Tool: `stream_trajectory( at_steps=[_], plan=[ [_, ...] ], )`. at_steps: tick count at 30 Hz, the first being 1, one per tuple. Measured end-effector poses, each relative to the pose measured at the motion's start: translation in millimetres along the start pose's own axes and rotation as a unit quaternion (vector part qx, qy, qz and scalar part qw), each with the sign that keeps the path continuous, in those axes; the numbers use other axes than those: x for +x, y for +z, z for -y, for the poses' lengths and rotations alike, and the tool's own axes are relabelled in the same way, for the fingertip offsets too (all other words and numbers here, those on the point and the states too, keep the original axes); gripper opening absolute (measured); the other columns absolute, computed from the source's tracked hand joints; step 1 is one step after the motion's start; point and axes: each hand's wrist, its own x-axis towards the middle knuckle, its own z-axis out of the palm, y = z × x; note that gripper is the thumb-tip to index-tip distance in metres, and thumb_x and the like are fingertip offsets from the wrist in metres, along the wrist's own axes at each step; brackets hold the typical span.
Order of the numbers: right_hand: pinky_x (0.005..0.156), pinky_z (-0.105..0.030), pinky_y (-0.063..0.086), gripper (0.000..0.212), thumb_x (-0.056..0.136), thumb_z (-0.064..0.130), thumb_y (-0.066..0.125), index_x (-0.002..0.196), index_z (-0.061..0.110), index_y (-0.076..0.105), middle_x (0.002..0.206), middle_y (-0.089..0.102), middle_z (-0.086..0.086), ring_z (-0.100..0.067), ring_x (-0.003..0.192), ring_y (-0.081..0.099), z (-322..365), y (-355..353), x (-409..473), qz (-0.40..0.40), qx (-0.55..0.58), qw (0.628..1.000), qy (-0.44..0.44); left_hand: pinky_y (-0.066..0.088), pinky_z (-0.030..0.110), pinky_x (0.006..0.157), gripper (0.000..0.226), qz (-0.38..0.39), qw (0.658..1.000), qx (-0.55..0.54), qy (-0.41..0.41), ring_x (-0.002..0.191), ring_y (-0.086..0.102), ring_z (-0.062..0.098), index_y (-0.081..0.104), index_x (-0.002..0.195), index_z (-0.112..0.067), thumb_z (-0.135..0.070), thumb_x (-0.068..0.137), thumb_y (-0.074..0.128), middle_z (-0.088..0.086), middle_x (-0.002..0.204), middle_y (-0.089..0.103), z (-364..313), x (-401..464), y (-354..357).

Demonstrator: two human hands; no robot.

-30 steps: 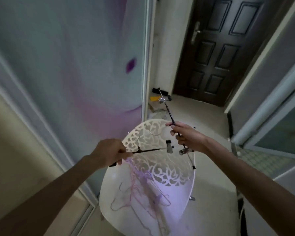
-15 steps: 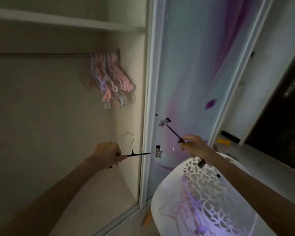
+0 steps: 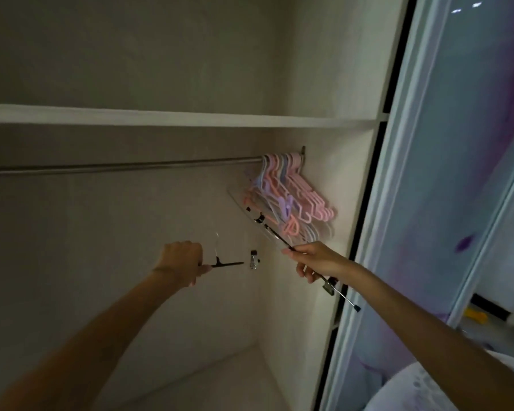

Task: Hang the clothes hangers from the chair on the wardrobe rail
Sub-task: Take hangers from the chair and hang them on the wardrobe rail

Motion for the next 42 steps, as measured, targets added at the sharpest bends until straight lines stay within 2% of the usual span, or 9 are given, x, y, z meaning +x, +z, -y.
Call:
stream_trajectory(
  at_steps=[7, 13, 15, 19, 30, 32, 35, 39, 42],
  plan=[
    [0.067, -0.026, 0.055, 0.036, 0.101, 0.029, 0.038, 0.12, 0.008, 0.059, 0.054, 0.046, -0.003, -0.003, 0.034, 0.043, 52.0, 10.6, 59.9, 0.072, -0.038, 0.996, 0.028, 0.047, 0.026, 0.081, 0.037, -0.03, 0.997, 0.038, -0.059, 0.1, 0.064, 0.018, 0.058, 0.109, -0.016, -0.047, 0.093, 0.046, 0.002, 0.107, 0.067, 56.2, 38.0, -2.6],
    [0.056, -0.025, 0.055, 0.047, 0.096, 0.029, 0.049, 0.118, -0.012, 0.056, 0.048, 0.045, -0.004, -0.007, 0.033, 0.047, 78.8, -17.9, 126.9, 0.09, -0.144, 0.982, 0.077, 0.044, 0.027, 0.082, 0.04, -0.026, 0.997, 0.022, -0.072, 0.105, 0.06, 0.02, 0.055, 0.114, -0.015, -0.047, 0.095, 0.04, 0.004, 0.116, 0.061, 68.0, 72.1, -0.5],
    [0.057, -0.025, 0.055, 0.041, 0.095, 0.031, 0.051, 0.096, -0.007, 0.066, 0.043, 0.045, 0.0, -0.008, 0.033, 0.047, 86.9, -26.3, 145.1, 0.117, -0.178, 0.972, 0.1, 0.044, 0.026, 0.08, 0.041, -0.03, 0.997, 0.02, -0.068, 0.104, 0.061, 0.02, 0.055, 0.113, -0.015, -0.049, 0.094, 0.042, 0.005, 0.114, 0.061, 67.0, 83.8, 1.9],
    [0.048, -0.018, 0.04, 0.047, 0.098, 0.028, 0.044, 0.054, 0.012, 0.047, 0.035, 0.046, 0.006, -0.004, 0.03, 0.041, 106.1, -36.8, 184.6, 0.078, -0.22, 0.969, 0.086, 0.045, 0.027, 0.083, 0.042, -0.036, 0.997, 0.015, -0.065, 0.103, 0.061, 0.019, 0.058, 0.11, -0.016, -0.051, 0.092, 0.044, 0.003, 0.113, 0.062, 64.4, 108.8, 4.6],
    [0.046, -0.019, 0.035, 0.041, 0.096, 0.022, 0.049, 0.056, 0.011, 0.051, 0.03, 0.047, 0.007, -0.002, 0.025, 0.04, 112.6, -23.5, 289.6, 0.08, -0.236, 0.964, 0.092, 0.036, 0.025, 0.072, 0.039, -0.073, 0.995, 0.008, -0.069, 0.096, 0.061, 0.019, 0.061, 0.104, -0.018, -0.051, 0.092, 0.043, 0.003, 0.106, 0.064, 73.4, 160.1, 16.3],
    [0.054, -0.022, 0.037, 0.034, 0.097, 0.024, 0.047, 0.073, 0.005, 0.064, 0.041, 0.054, 0.002, -0.004, 0.03, 0.047, 107.3, -19.7, 296.1, 0.083, -0.216, 0.968, 0.093, 0.037, 0.025, 0.073, 0.039, -0.072, 0.996, 0.017, -0.053, 0.096, 0.062, 0.018, 0.061, 0.104, -0.018, -0.05, 0.092, 0.043, 0.003, 0.106, 0.064, 77.1, 162.7, 20.4],
    [0.069, -0.031, 0.046, 0.038, 0.095, 0.03, 0.05, 0.113, -0.002, 0.06, 0.086, 0.067, -0.012, -0.018, 0.068, 0.061, 110.2, -20.0, 294.1, 0.034, -0.218, 0.972, 0.075, 0.042, 0.026, 0.079, 0.039, -0.07, 0.997, 0.024, -0.034, 0.097, 0.062, 0.018, 0.061, 0.105, -0.017, -0.05, 0.093, 0.044, 0.003, 0.107, 0.064, 84.0, 165.8, 22.8],
    [0.061, -0.025, 0.042, 0.029, 0.093, 0.029, 0.051, 0.105, 0.004, 0.06, 0.096, 0.062, -0.011, -0.024, 0.086, 0.062, 121.1, -34.0, 274.9, -0.078, -0.365, 0.925, -0.068, 0.04, 0.025, 0.076, 0.039, -0.092, 0.995, 0.022, -0.014, 0.095, 0.062, 0.018, 0.062, 0.104, -0.017, -0.051, 0.092, 0.045, 0.002, 0.104, 0.065, 92.3, 173.0, 16.8],
    [0.069, -0.029, 0.045, 0.037, 0.086, 0.038, 0.059, 0.105, 0.007, 0.057, 0.103, 0.063, -0.012, -0.03, 0.096, 0.061, 126.7, -43.4, 268.6, -0.245, -0.433, 0.836, -0.231, 0.037, 0.023, 0.069, 0.039, -0.111, 0.993, 0.036, 0.008, 0.091, 0.063, 0.017, 0.063, 0.102, -0.019, -0.052, 0.092, 0.044, 0.001, 0.101, 0.067, 95.3, 176.2, 11.5]
  ],
)
